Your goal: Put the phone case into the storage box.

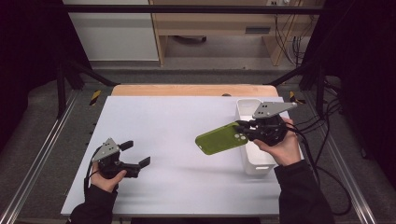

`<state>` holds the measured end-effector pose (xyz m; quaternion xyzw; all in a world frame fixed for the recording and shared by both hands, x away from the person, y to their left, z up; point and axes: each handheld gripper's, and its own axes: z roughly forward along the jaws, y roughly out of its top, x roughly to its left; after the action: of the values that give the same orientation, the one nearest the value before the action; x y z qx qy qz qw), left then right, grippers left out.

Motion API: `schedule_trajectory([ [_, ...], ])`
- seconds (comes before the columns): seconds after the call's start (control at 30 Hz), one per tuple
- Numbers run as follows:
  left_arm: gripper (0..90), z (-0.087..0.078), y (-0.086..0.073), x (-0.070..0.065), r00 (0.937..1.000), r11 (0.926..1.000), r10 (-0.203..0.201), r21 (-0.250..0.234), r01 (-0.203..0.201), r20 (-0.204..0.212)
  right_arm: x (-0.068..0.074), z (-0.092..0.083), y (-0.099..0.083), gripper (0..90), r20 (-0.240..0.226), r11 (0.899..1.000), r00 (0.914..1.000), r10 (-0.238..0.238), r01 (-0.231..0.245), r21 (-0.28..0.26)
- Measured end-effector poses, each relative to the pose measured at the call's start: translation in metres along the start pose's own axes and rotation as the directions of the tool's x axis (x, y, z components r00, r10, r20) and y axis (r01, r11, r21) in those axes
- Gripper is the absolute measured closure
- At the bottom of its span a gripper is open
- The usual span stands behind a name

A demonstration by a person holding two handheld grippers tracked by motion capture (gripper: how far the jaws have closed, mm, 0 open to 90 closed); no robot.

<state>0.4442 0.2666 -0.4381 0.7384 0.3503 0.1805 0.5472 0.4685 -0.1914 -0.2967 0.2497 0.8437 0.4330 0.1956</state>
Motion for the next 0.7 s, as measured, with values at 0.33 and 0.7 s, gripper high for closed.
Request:
schedule_trajectory([
  [0.33, 0.1, 0.0, -0.008, 0.004, 0.9999, 0.9999, -0.005, 0.01, 0.005, -0.011, -0.002, -0.007, 0.009, 79.2, 0.046, 0.998, 0.9975, -0.053, 0.052, 0.021],
  [0.7, 0.2, 0.001, -0.01, 0.005, 0.9999, 0.9998, -0.006, 0.019, 0.006, -0.011, -0.007, -0.018, 0.022, 79.2, 0.103, 0.995, 0.9902, -0.094, 0.091, 0.037],
])
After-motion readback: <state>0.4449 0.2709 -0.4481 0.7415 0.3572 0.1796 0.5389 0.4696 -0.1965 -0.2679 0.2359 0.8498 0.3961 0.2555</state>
